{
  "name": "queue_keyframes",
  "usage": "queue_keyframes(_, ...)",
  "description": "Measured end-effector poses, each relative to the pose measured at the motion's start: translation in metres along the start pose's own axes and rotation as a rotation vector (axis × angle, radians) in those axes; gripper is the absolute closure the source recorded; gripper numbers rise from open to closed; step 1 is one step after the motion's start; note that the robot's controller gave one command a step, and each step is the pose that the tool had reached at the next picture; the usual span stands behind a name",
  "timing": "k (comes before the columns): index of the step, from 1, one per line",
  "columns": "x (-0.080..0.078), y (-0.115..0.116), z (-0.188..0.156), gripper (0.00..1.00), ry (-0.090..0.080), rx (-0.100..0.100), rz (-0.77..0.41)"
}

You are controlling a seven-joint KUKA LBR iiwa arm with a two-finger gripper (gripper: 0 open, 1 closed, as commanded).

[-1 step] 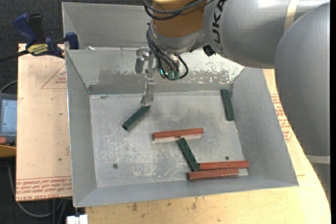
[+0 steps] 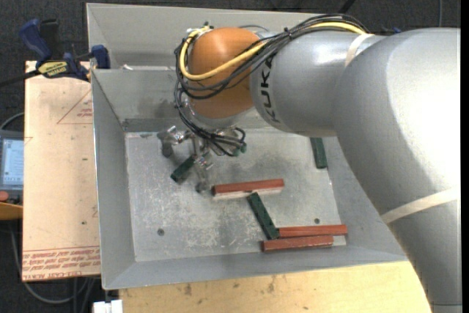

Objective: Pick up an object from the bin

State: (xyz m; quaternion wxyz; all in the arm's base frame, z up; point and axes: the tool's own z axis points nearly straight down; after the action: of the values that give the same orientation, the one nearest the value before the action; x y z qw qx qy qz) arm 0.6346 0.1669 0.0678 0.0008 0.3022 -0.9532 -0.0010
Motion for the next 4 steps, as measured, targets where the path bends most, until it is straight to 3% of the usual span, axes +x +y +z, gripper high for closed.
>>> queue_keyframes(1, -0.003, 0.01, -0.035, 0.0, -0.008, 0.002, -0.008)
queue_keyframes(2, -0.003, 0.01, -0.033, 0.0, -0.005, 0.001, -0.025)
queue_keyframes(3, -0.001, 0.014, -0.001, 0.0, -0.001, -0.001, -0.052)
queue_keyframes(4, -0.002, 0.014, -0.001, 0.0, -0.004, 0.0, -0.05)
